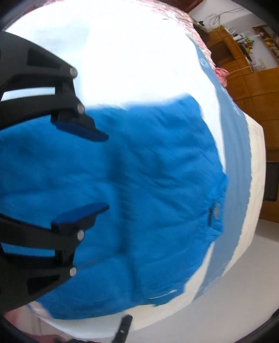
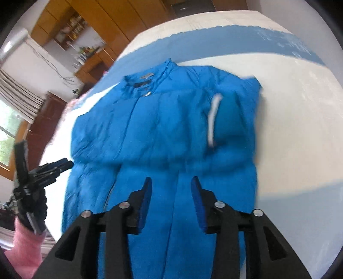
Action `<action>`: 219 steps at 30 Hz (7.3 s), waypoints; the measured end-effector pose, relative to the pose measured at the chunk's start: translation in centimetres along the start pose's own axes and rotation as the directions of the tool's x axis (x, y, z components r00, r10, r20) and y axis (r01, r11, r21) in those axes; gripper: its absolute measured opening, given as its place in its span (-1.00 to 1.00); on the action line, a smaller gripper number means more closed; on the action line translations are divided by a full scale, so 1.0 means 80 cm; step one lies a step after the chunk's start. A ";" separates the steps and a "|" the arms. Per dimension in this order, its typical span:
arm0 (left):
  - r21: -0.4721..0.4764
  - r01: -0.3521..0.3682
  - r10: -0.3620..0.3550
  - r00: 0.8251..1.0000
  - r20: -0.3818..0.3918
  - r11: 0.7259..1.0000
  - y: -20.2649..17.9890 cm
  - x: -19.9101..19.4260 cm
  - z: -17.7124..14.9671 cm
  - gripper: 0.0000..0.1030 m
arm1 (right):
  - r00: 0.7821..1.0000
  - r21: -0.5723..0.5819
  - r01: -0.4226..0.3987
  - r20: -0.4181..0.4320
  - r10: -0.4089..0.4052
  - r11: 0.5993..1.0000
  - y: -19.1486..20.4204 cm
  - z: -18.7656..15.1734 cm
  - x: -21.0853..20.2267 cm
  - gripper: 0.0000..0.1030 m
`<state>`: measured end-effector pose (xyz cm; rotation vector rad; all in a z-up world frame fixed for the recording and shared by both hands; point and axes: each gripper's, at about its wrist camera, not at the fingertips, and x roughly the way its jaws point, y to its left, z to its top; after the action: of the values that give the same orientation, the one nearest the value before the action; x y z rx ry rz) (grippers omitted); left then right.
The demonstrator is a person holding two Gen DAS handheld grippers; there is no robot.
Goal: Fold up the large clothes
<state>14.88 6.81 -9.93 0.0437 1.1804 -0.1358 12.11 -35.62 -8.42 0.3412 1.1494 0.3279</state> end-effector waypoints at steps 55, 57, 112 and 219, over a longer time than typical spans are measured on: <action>-0.309 0.475 -0.484 0.874 0.052 0.824 0.056 -0.114 -0.187 -0.80 | 0.974 0.167 -0.221 0.000 0.225 0.961 -0.027 -0.190 -0.110 -0.81; -0.305 0.502 -0.498 0.862 0.095 0.810 0.057 -0.123 -0.161 -0.80 | 0.971 0.154 -0.240 0.032 0.238 0.958 -0.024 -0.170 -0.122 -0.81; -0.246 0.373 -0.363 0.928 0.084 0.895 0.119 0.044 0.185 -0.09 | 0.987 0.109 -0.135 -0.071 0.144 0.985 -0.080 0.190 0.030 0.04; -0.164 0.080 -0.045 0.978 0.204 0.983 0.042 0.017 0.134 0.52 | 0.970 0.040 0.085 0.224 -0.092 0.996 -0.024 0.113 0.002 0.14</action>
<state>25.64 8.89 -7.21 -0.1562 0.9891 -0.0912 20.63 -38.13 -6.00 0.3429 0.9432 0.1881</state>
